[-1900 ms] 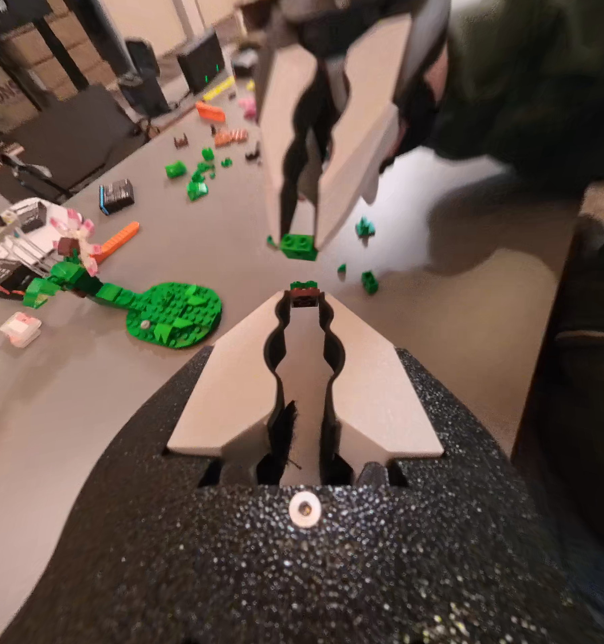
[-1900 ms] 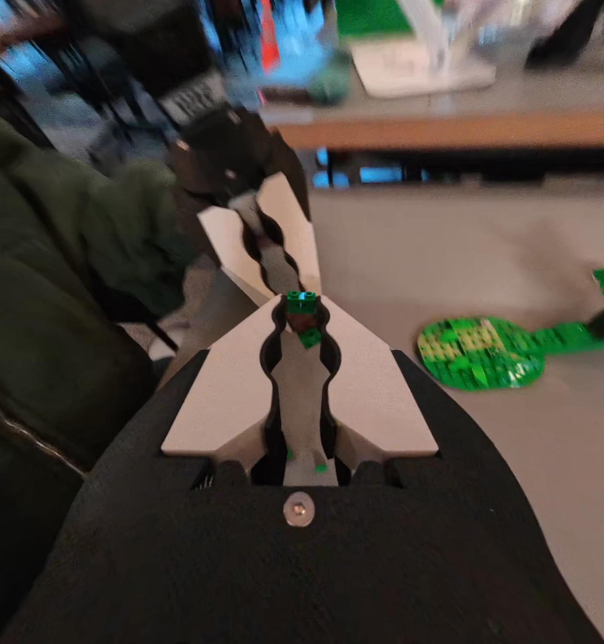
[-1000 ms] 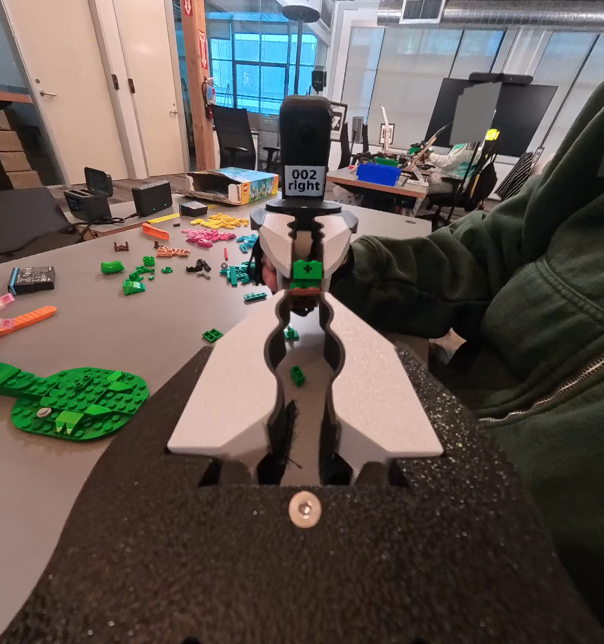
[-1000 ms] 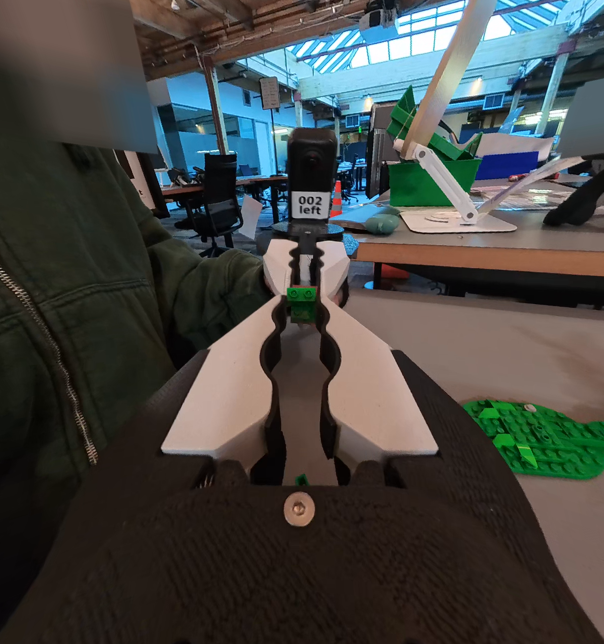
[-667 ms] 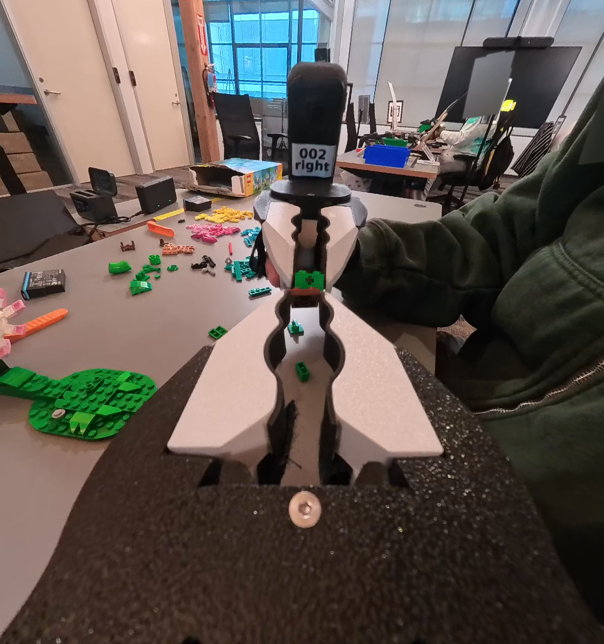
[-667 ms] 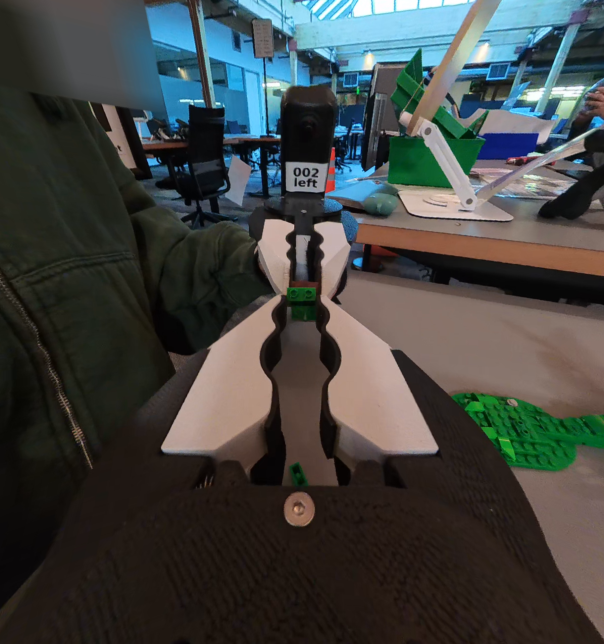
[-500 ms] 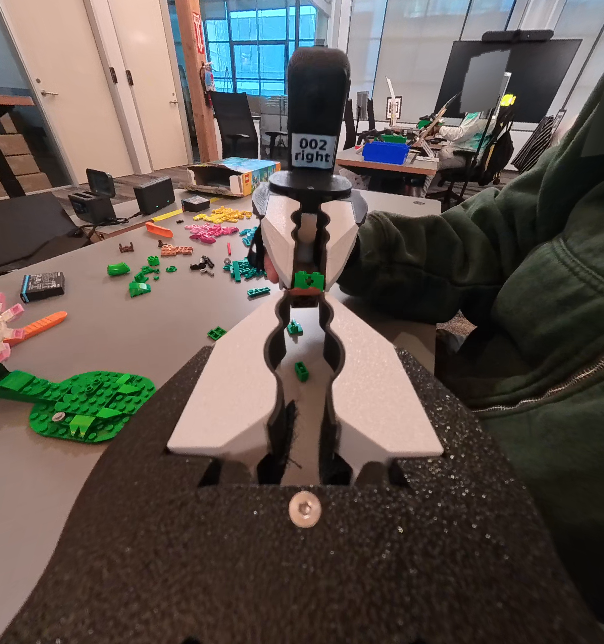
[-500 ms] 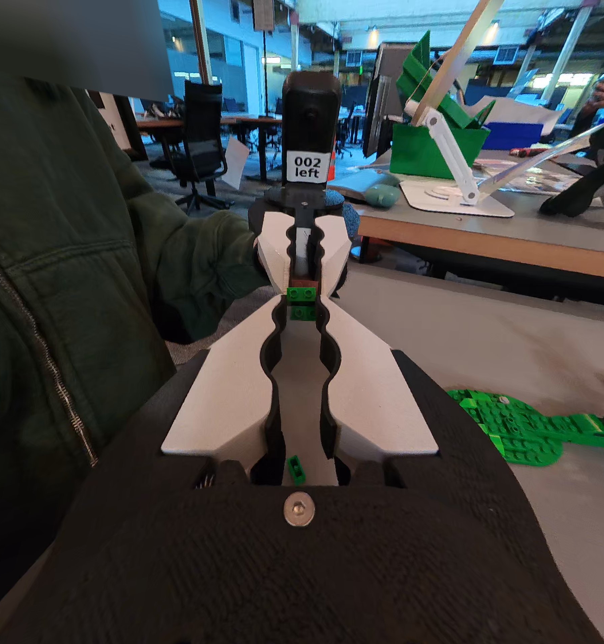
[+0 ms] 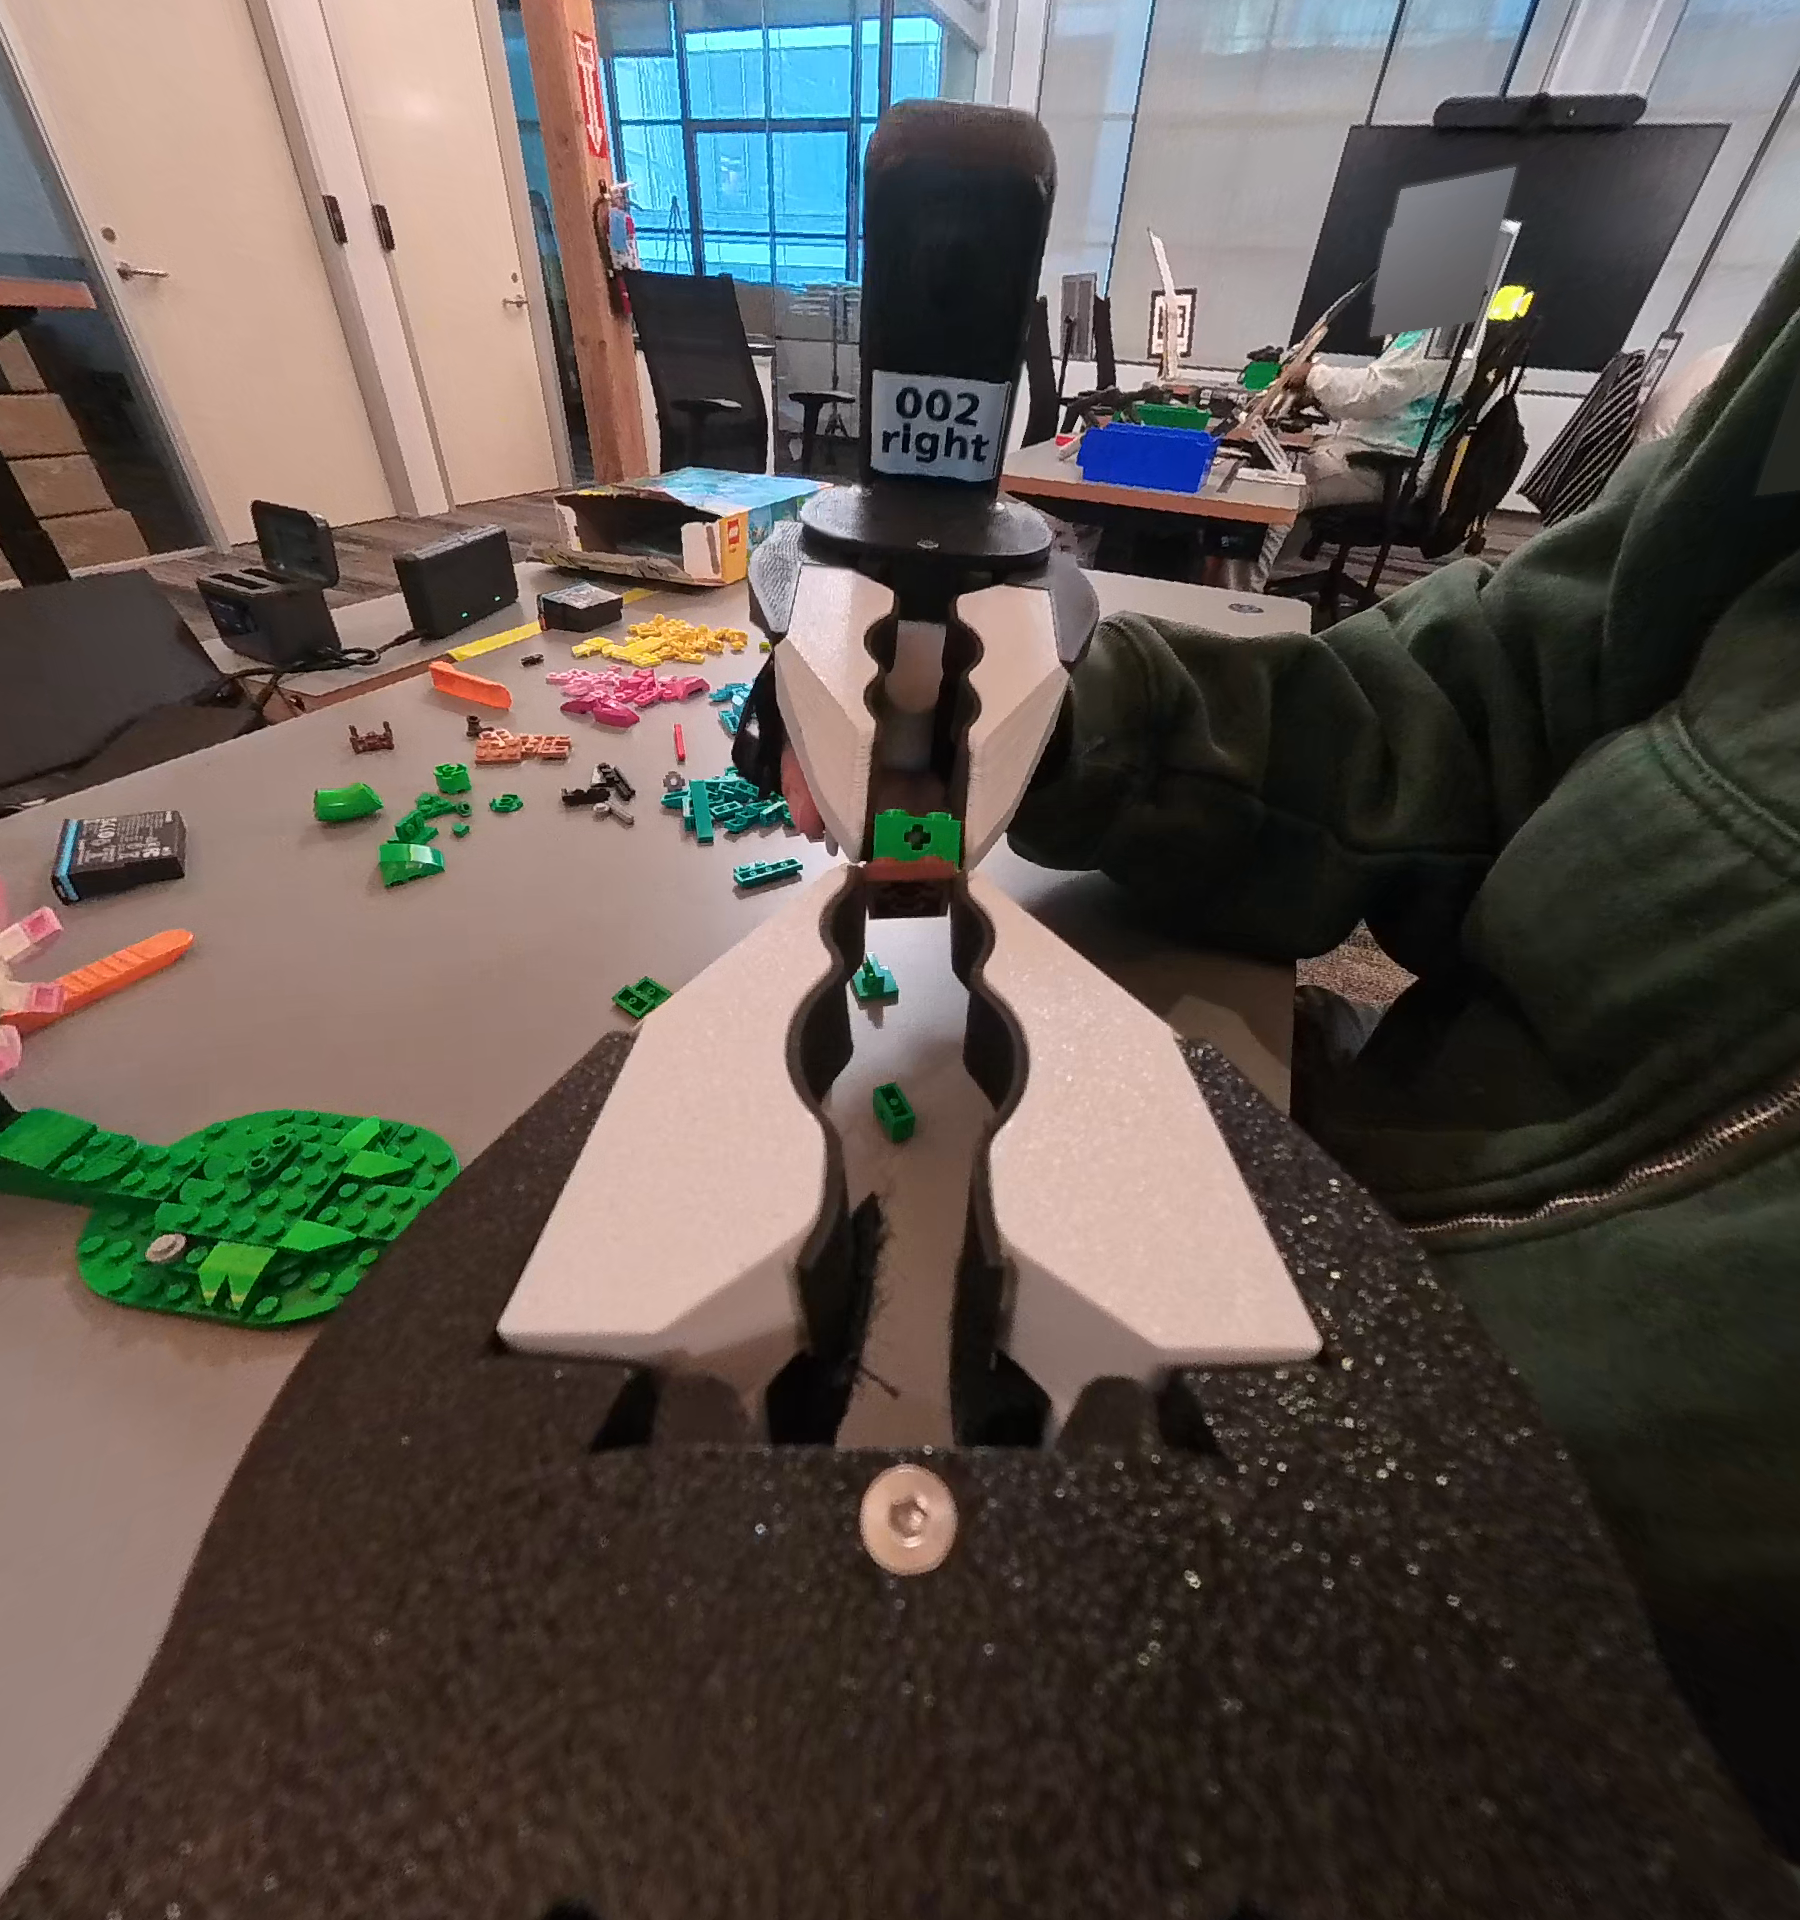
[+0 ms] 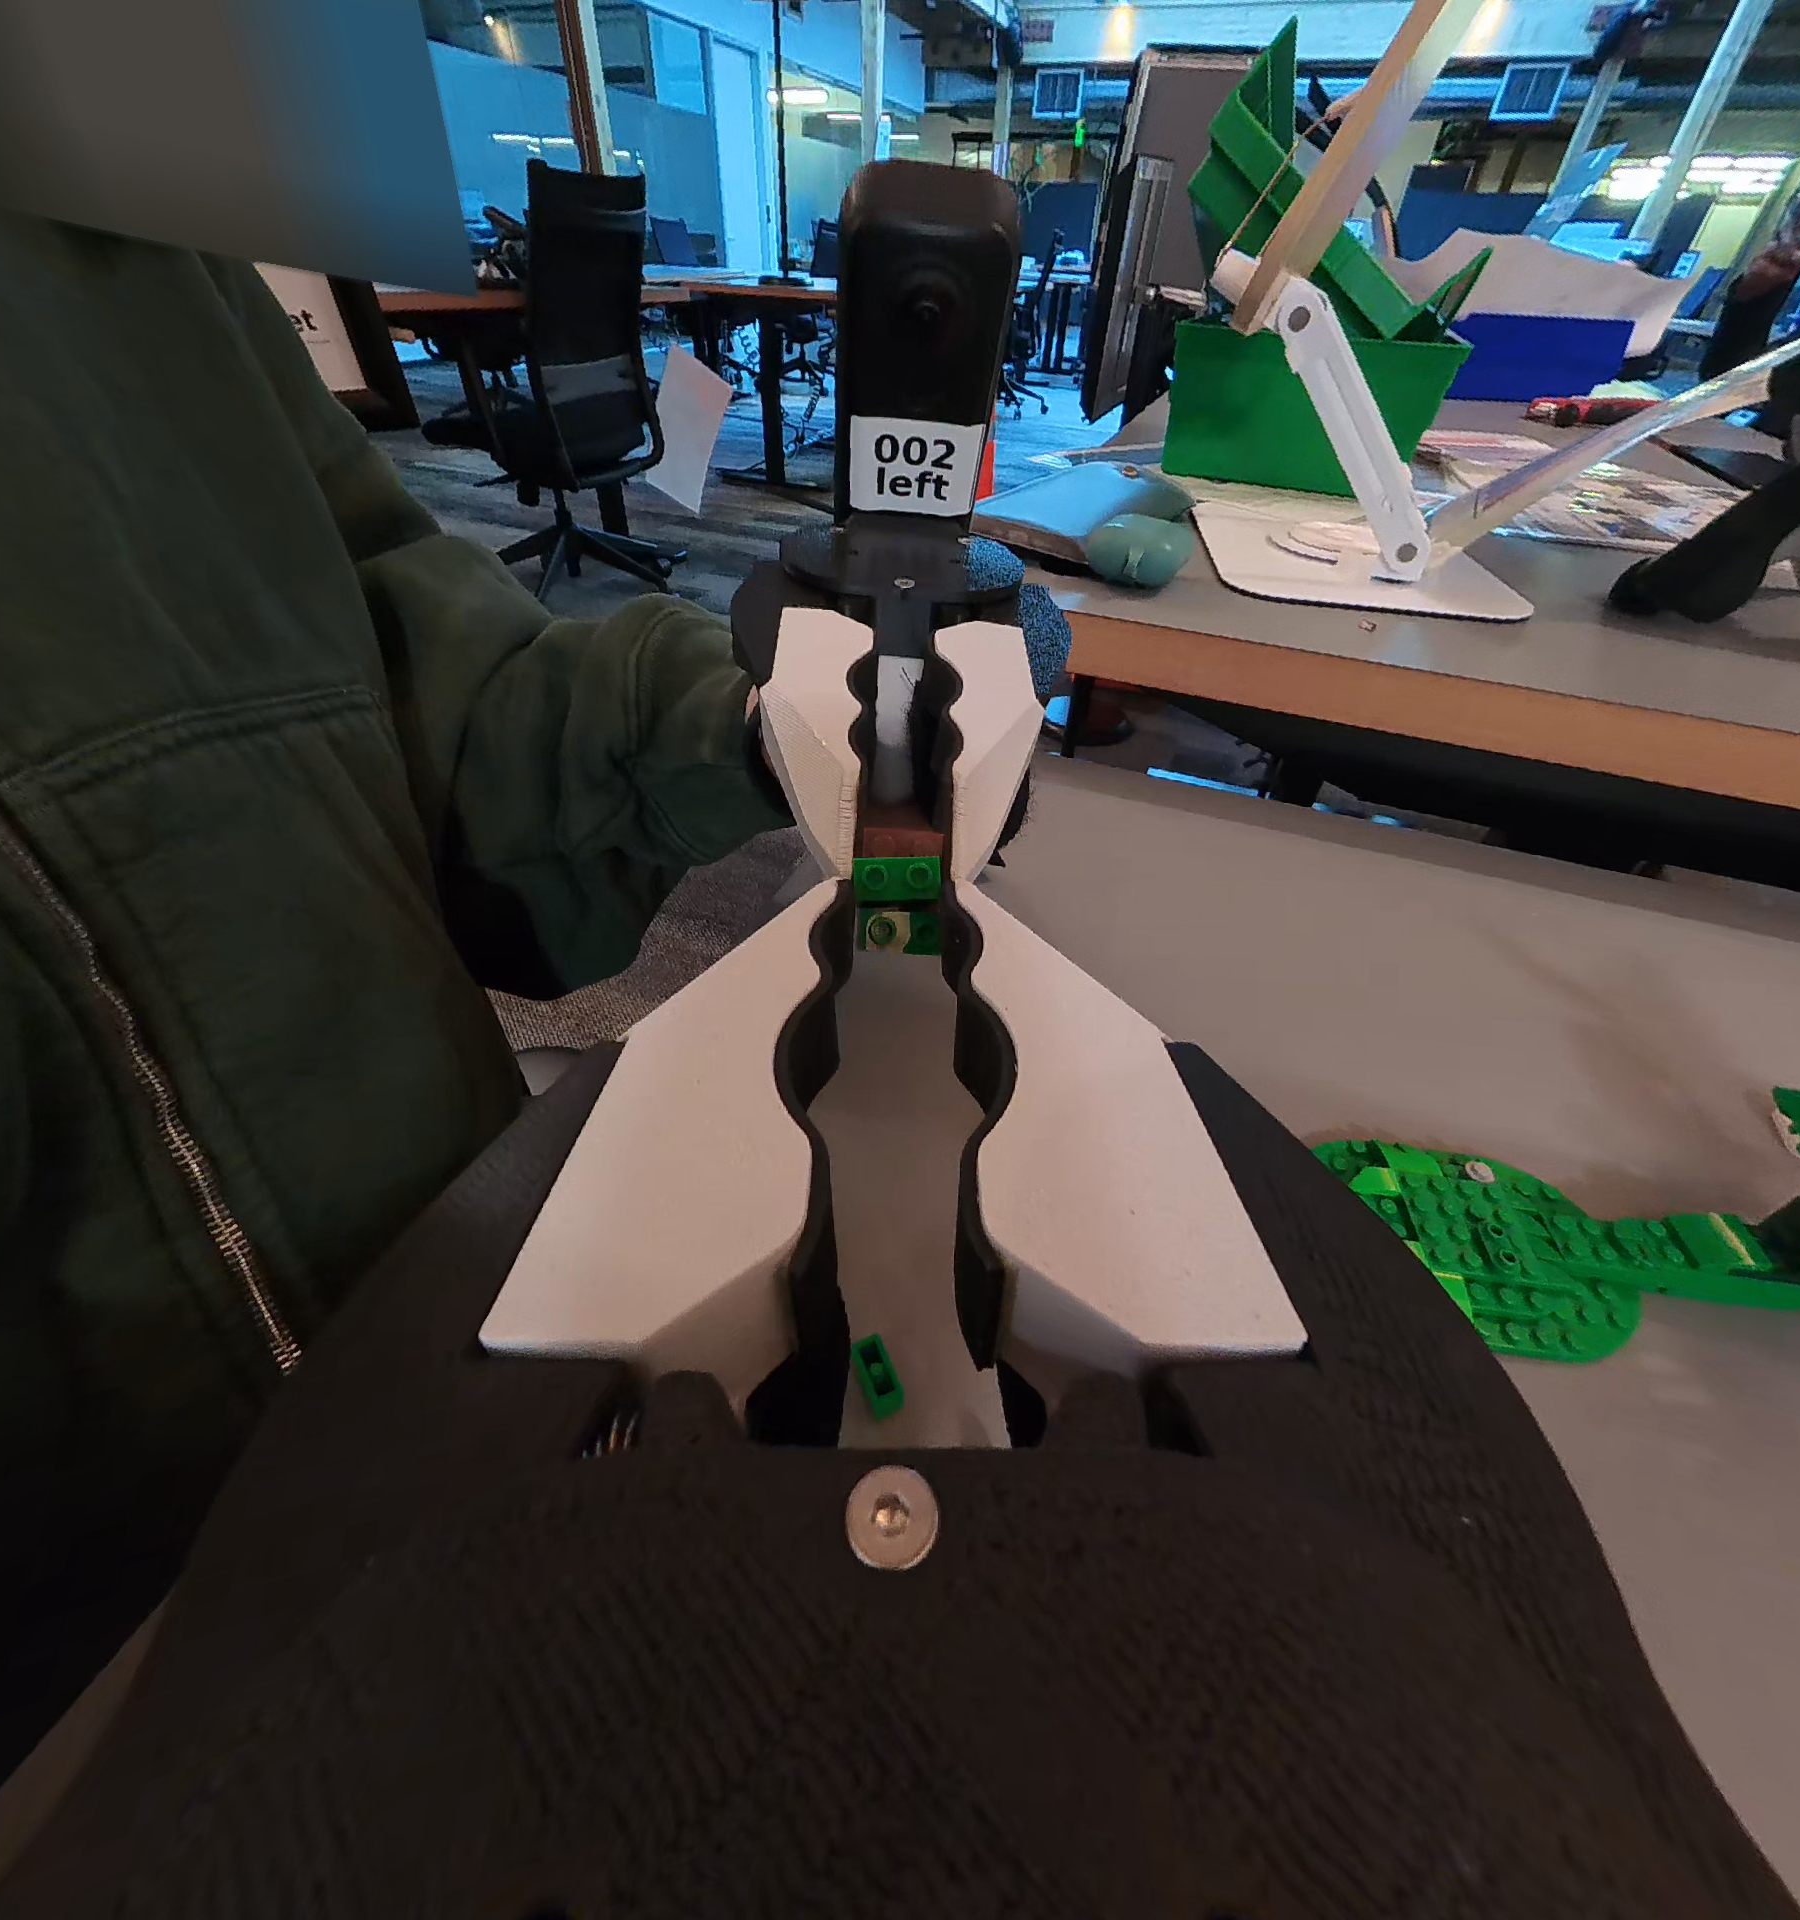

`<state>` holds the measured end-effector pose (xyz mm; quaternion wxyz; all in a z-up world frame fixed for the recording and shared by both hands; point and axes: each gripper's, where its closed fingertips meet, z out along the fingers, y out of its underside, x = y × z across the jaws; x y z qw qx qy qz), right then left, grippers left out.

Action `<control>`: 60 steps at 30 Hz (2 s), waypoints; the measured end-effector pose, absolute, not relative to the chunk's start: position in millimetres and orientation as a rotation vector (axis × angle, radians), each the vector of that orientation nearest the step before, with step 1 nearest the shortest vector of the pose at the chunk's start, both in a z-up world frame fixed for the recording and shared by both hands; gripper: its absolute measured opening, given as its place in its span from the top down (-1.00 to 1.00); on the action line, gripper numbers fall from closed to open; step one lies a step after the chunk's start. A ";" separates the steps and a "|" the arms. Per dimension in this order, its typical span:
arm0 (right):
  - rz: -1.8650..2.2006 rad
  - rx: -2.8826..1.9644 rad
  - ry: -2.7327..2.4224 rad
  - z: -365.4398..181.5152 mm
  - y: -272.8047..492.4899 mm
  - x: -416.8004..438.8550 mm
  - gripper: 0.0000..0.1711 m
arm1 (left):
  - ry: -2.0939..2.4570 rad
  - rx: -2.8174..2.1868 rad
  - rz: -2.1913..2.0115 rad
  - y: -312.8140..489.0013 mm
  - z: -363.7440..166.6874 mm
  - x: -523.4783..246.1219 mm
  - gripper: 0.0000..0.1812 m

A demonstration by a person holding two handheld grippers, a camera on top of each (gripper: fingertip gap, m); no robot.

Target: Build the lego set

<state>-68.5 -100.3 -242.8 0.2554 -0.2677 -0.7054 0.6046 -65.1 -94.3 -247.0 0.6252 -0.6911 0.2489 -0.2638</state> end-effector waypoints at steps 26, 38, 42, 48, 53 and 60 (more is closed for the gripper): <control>1.034 -0.638 -1.497 -227.3 -74.0 -83.3 0.18 | 0.410 -1.665 -0.524 -80.7 -245.9 -85.9 0.86; 0.483 -0.723 -1.397 -250.1 -84.5 -112.0 0.40 | 0.262 -1.757 -0.447 -71.7 -243.8 -96.3 0.86; 0.461 -0.749 -1.378 -249.1 -77.9 -112.8 0.42 | 0.257 -1.761 -0.451 -70.7 -245.6 -96.3 0.86; 0.433 -0.732 -1.380 -249.4 -76.8 -114.4 0.42 | 0.263 -1.765 -0.455 -70.5 -246.6 -94.8 0.86; 0.427 -0.743 -1.373 -249.1 -73.3 -115.8 0.54 | 0.261 -1.763 -0.454 -69.9 -246.1 -93.7 0.86; 0.397 -0.738 -1.322 -241.8 -67.4 -112.6 0.76 | 0.254 -1.756 -0.449 -68.6 -245.5 -92.4 0.86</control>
